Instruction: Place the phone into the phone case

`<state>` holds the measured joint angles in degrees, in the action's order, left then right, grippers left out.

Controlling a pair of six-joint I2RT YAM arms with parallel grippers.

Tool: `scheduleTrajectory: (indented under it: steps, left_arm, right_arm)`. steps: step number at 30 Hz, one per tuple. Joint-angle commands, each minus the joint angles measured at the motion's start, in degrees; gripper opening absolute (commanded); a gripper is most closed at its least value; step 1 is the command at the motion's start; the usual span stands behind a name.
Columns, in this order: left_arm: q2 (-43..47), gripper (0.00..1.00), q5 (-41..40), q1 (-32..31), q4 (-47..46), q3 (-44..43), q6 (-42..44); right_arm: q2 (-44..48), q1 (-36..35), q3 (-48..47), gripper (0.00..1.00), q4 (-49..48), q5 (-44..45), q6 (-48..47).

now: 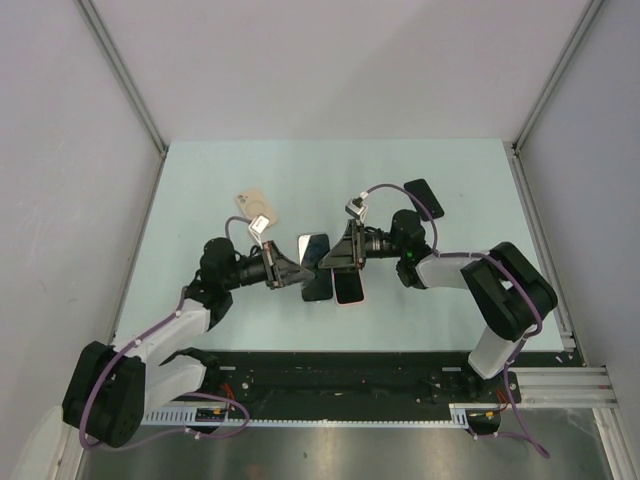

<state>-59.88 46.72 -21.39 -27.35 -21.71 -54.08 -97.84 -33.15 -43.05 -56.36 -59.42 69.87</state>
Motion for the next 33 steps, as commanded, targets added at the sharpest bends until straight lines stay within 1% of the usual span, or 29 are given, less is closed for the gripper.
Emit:
scheduleTrajectory:
  steps: [1, 6, 12, 13, 14, 15, 16, 17, 19, 20, 21, 22, 24, 27, 28, 29, 31, 32, 33]
  left_arm:
    - [1.69, 0.00, -2.33, 0.03, -2.97, -0.34, -2.07]
    - [4.41, 0.00, -5.31, 0.12, -3.41, -0.43, -3.83]
    - [6.00, 0.00, -7.78, 0.12, -2.97, -0.35, -4.27]
    - [6.00, 0.00, -8.13, 0.12, -2.79, -0.26, -4.10]
    - [5.83, 0.00, -8.22, 0.12, -2.44, -0.26, -3.92]
    - [5.65, 0.00, -8.22, 0.12, -1.48, -0.34, -3.14]
    - [5.39, 0.00, -8.40, 0.12, -0.87, -0.35, -2.70]
    - [5.38, 0.00, -8.66, 0.12, -0.42, -0.35, -2.43]
    - [5.30, 0.00, -9.71, 0.12, 2.82, -0.78, 0.11]
    - [5.12, 0.00, -10.33, 0.12, 4.66, -1.22, 1.77]
    - [4.95, 0.00, -11.03, 0.12, 9.29, -1.75, 5.36]
    - [4.68, 0.00, -11.91, 0.12, 11.60, -2.97, 6.96]
    - [3.46, 0.00, -10.95, 0.03, 14.07, -3.51, 9.60]
    - [2.40, 0.00, -8.75, 0.12, 14.17, -3.68, 10.05]
    - [2.31, 0.00, -8.32, 0.12, 14.17, -3.69, 10.05]
    - [2.40, 0.00, -7.53, 0.12, 14.08, -3.69, 10.05]
    - [3.01, 0.00, -6.12, 0.12, 13.47, -3.77, 10.05]
    - [3.19, 0.00, -4.29, 0.12, 13.47, -4.03, 10.23]
    - [3.45, 0.00, -3.22, 0.12, 13.47, -4.56, 10.49]
  right_arm:
    - [2.21, -0.17, 3.23, 0.53, -5.69, -2.37, 0.97]
    - [2.83, -0.95, 6.48, 0.54, -7.62, -2.19, 1.15]
    - [2.83, -2.97, 7.27, 0.54, -8.68, -0.70, 1.76]
    - [2.22, -3.33, 7.19, 0.54, -9.38, -0.61, 2.29]
    - [1.78, -3.42, 7.19, 0.52, -12.08, -0.61, 4.55]
    - [1.43, -3.42, 7.27, 0.48, -13.76, -0.52, 5.71]
    - [0.56, -3.33, 7.54, 0.45, -17.52, -0.35, 7.29]
    - [0.11, -3.24, 7.63, 0.35, -19.30, -0.17, 9.83]
    - [-1.20, -2.89, 7.89, 0.20, -23.33, 0.53, 12.56]
    - [-1.56, -2.89, 7.98, 0.07, -24.40, 0.88, 13.62]
    - [-1.82, -2.80, 8.07, 0.03, -24.94, 1.14, 15.02]
    - [-1.91, -2.89, 7.98, 0.00, -24.77, 1.76, 15.12]
    - [-1.65, -3.06, 8.07, 0.00, -23.02, 2.37, 13.82]
    - [-0.07, -3.42, 7.89, 0.00, -17.05, 3.43, 10.57]
    - [0.63, -3.42, 7.98, 0.00, -13.46, 4.04, 7.77]
    - [1.85, -3.42, 7.98, 0.11, -12.04, 4.22, 6.70]
    - [3.18, -3.33, 7.98, 0.24, -8.53, 4.40, 3.46]
    - [3.79, -3.15, 7.89, 0.40, -7.64, 4.40, 2.30]
    - [4.93, -2.72, 7.98, 0.46, -6.58, 4.31, 1.42]
